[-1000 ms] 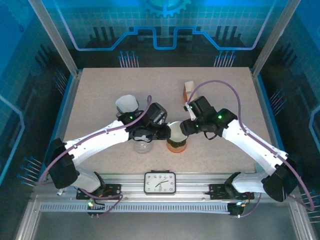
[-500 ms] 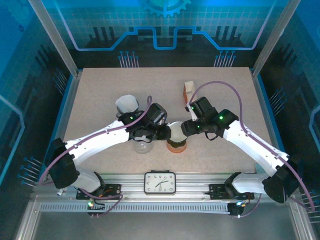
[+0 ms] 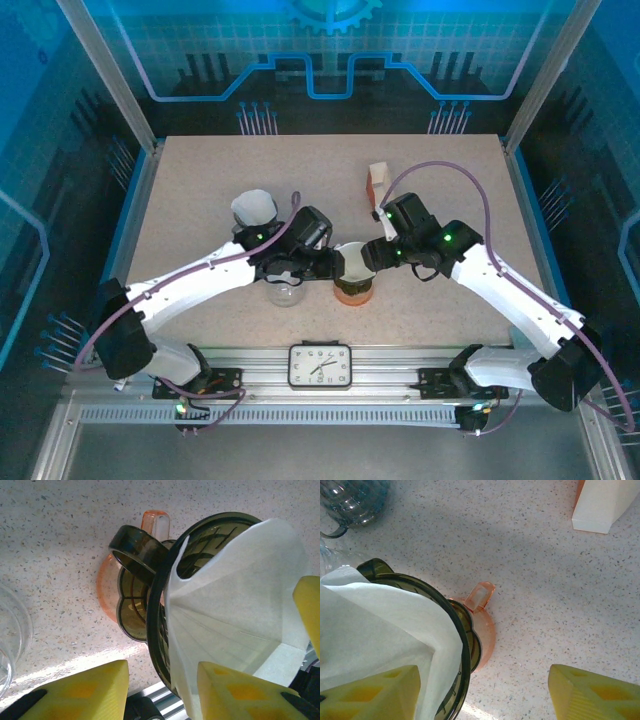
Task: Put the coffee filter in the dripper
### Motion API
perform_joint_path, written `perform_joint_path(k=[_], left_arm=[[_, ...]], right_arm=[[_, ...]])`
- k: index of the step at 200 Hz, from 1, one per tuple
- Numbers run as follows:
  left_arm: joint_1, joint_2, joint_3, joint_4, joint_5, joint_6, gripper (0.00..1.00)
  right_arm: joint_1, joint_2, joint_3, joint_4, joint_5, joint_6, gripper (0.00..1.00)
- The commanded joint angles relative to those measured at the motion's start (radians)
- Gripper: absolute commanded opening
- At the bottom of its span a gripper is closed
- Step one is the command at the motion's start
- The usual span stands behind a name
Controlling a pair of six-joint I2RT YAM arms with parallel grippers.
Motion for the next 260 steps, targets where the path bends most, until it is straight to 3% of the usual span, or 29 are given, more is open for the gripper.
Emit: perform_joint_path(k=[1, 93, 120, 152, 167, 192, 219, 246, 260], left_arm=[[0.007, -0.035, -0.011, 0.016, 0.005, -0.012, 0.43], [0.007, -0.111, 0.002, 0.051, -0.015, -0.016, 0.55], [0.007, -0.184, 0.027, 0.095, -0.038, 0.008, 0.69], [0.017, -0.308, 0.015, 0.136, -0.14, 0.06, 0.98], [0.04, -0.357, 0.014, 0.113, -0.187, 0.079, 0.99], [0.14, -0.452, -0.039, 0.087, -0.225, 0.078, 0.99], [0.32, -0.556, -0.136, 0.079, -0.216, 0.066, 0.99], [0.541, -0.631, -0.246, 0.11, -0.133, 0.018, 0.71], [0.652, -0.634, -0.297, 0.13, -0.074, -0.01, 0.65]], right_arm=[[-0.007, -0.026, 0.026, 0.006, -0.013, 0.016, 0.7], [-0.007, -0.065, 0.053, 0.015, 0.007, 0.009, 0.71], [-0.007, -0.106, 0.027, 0.063, 0.021, 0.013, 0.71], [-0.006, -0.165, -0.037, 0.152, 0.028, 0.019, 0.73], [-0.006, -0.193, -0.067, 0.189, 0.035, 0.022, 0.73], [-0.006, -0.224, -0.093, 0.221, 0.054, 0.029, 0.75], [-0.006, -0.219, -0.092, 0.216, 0.061, 0.032, 0.75], [-0.006, -0.224, -0.095, 0.223, 0.058, 0.034, 0.76], [-0.005, -0.233, -0.1, 0.234, 0.057, 0.034, 0.76]])
